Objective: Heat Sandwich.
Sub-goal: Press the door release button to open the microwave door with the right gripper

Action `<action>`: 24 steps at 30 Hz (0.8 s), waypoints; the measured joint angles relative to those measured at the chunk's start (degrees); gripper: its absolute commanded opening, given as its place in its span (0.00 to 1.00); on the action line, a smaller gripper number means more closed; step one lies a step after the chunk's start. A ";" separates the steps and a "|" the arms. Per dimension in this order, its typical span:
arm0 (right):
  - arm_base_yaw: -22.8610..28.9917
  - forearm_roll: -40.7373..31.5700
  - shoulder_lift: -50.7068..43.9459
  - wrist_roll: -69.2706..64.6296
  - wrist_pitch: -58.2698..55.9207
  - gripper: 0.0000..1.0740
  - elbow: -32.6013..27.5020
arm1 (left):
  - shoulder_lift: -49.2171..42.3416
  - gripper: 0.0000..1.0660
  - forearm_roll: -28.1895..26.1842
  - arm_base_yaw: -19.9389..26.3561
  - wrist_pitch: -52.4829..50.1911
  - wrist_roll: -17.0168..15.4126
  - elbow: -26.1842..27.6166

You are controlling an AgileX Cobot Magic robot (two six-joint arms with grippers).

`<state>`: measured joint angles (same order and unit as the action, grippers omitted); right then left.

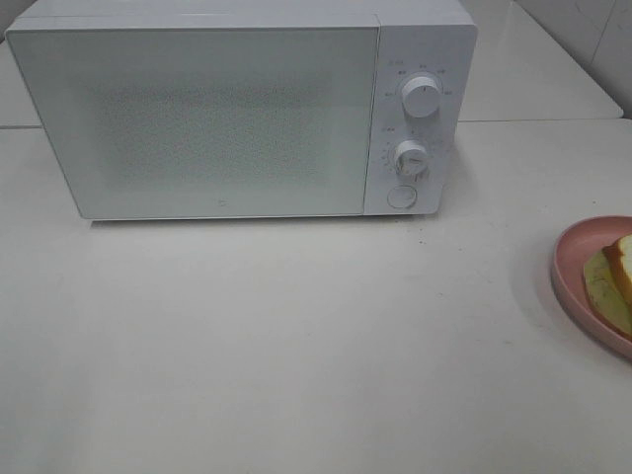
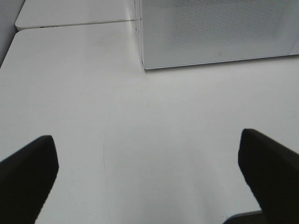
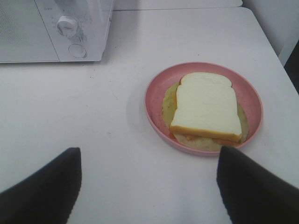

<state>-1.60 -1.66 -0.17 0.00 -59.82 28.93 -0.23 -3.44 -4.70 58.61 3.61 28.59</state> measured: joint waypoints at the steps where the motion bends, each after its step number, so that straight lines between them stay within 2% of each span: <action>1: 0.00 0.00 0.00 0.00 0.00 0.71 0.00 | 0.00 0.97 0.00 0.00 0.00 0.00 0.00; 24: 0.00 -0.29 0.00 0.00 0.00 0.71 0.00 | 0.00 0.97 0.00 0.00 0.00 0.00 0.00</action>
<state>-1.60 -1.95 -0.17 0.00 -59.82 28.93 -0.23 -3.44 -4.70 58.61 3.61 28.59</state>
